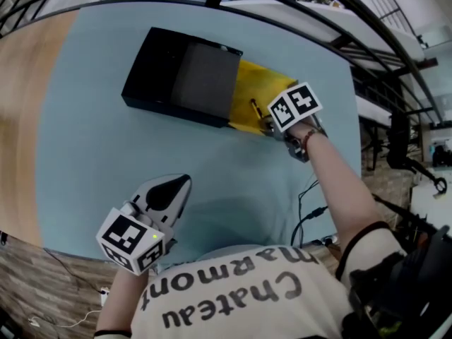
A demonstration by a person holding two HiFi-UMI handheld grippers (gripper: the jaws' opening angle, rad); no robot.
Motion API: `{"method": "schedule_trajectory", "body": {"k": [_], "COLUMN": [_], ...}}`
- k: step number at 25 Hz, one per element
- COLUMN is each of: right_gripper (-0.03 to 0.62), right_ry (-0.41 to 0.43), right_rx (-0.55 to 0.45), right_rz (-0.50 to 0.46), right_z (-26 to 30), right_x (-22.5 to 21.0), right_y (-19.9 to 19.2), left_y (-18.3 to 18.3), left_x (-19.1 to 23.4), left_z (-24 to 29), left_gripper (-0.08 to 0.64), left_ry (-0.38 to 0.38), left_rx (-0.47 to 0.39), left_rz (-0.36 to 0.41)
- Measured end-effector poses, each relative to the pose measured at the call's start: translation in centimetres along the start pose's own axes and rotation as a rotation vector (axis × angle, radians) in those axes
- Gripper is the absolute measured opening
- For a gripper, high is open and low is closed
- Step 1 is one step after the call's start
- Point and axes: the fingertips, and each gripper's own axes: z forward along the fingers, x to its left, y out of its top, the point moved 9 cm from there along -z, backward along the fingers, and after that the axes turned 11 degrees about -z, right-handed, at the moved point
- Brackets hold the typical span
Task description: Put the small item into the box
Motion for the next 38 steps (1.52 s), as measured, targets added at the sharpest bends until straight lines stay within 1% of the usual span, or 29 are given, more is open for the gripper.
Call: {"method": "schedule_trajectory", "body": {"k": [5,9,13,16,19,22,24,27,30,33,36,38], "right_gripper": [0.075,0.075,0.077,0.078,0.085,0.089,0.089,0.091,0.091,0.089,0.084,0.078], "right_ry": [-0.014,-0.011,-0.020,-0.015,-0.012,-0.017,-0.017,-0.025,-0.038,-0.023,0.011,0.023], "right_rx": [0.000,-0.020,-0.030,-0.047,-0.071,-0.101,-0.132,-0.216,-0.383,-0.535,-0.624,-0.679], "right_rz": [0.008,0.024,0.023,0.011,0.013,0.038,0.050,0.069,0.092,0.104,0.092,0.089], "right_z": [-0.1,0.1,0.0,0.1,0.1,-0.2,-0.6,-1.9,-3.7,-5.3,-6.9,-8.4], "right_x": [0.1,-0.2,-0.2,-0.2,-0.3,-0.3,-0.3,-0.4,-0.2,0.6,1.6,2.2], "right_y": [0.0,-0.1,-0.4,-0.1,0.2,0.0,-0.3,-1.3,-2.6,-4.7,-7.6,-9.7], "left_y": [0.0,-0.2,-0.6,-1.3,-1.8,-2.6,-2.8,-3.3,-4.2,-5.3,-6.4,-6.9], "left_x": [0.0,-0.1,-1.3,-2.3,-3.9,-5.5,-6.7,-9.1,-11.6,-14.2,-17.1,-19.1], "left_z": [-1.5,-2.4,-3.1,-3.7,-4.6,-5.8,-6.7,-7.9,-8.3,-8.1,-7.5,-7.0], "left_gripper": [0.003,0.003,0.003,0.003,0.003,0.003,0.003,0.003,0.003,0.003,0.003,0.003], "left_ry": [0.021,0.042,0.069,0.094,0.148,0.195,0.226,0.271,0.290,0.298,0.303,0.292], "left_rx": [-0.013,-0.024,-0.036,-0.072,-0.103,-0.161,-0.203,-0.253,-0.291,-0.310,-0.330,-0.343], "left_rz": [-0.008,0.006,0.003,0.004,0.001,-0.021,-0.020,0.000,0.015,0.032,0.058,0.078]}}
